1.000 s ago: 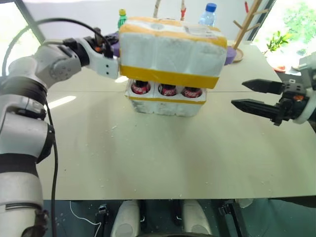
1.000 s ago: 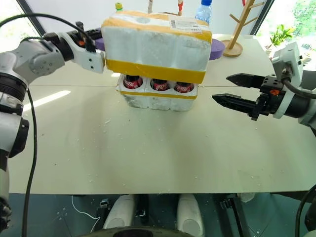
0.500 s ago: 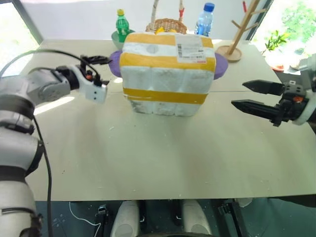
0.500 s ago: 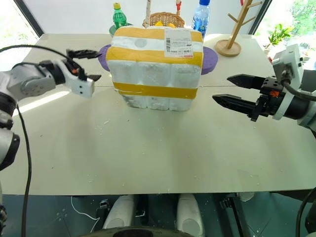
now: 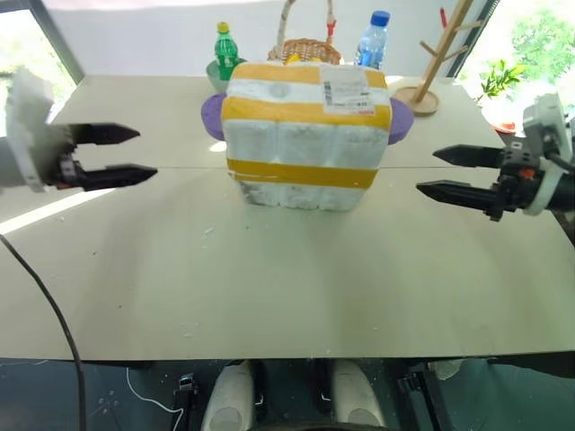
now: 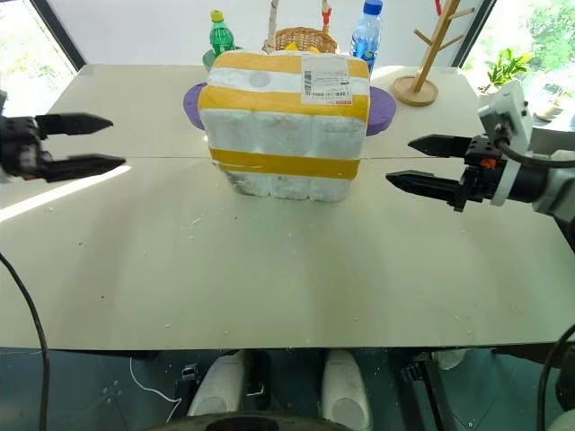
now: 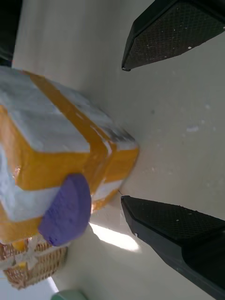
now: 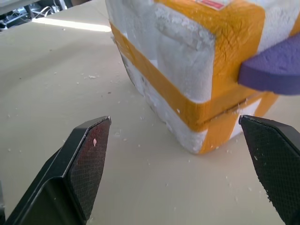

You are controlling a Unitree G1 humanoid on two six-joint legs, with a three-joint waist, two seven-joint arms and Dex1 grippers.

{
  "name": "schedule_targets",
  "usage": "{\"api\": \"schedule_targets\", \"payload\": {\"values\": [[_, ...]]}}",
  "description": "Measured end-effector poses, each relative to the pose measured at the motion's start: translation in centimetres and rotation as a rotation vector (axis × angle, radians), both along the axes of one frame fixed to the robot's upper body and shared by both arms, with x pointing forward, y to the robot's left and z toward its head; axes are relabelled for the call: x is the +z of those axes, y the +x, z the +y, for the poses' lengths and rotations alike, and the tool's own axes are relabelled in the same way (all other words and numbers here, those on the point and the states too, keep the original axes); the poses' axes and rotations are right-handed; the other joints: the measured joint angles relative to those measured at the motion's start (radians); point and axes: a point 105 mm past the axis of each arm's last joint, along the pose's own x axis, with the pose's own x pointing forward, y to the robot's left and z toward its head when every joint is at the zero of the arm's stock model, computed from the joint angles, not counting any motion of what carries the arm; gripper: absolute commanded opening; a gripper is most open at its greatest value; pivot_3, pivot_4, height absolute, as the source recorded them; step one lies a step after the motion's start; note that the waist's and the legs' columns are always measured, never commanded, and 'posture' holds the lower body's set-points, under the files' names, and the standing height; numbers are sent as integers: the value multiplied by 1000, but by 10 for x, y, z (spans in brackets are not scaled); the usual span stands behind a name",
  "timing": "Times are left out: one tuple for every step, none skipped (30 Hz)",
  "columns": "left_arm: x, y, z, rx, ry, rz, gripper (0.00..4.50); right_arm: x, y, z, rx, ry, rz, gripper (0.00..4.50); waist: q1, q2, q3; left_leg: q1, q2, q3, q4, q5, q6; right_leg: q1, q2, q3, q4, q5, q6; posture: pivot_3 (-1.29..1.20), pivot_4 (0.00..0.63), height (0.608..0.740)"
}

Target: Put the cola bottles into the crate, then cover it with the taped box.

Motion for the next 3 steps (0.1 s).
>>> {"api": "schedule_targets", "payload": {"values": [[-1,-3,0,-13,-6,34,4469,-1,3,1,8,0,3,4500,0,0,0,0,0,0,0,0,-1,0,0,0,0,0,0,0,150,740],[-3,-4,0,-19,-9,60,4469,-1,5,3,15,0,5,4500,0,0,0,0,0,0,0,1,-2,-1,1,0,0,0,0,0,150,740],[-5,-6,0,-27,-8,89,4469,-3,7,5,29,3,10,4500,-2,0,0,-1,0,0,0,2,-4,-1,2,0,0,0,0,0,150,740]]}}
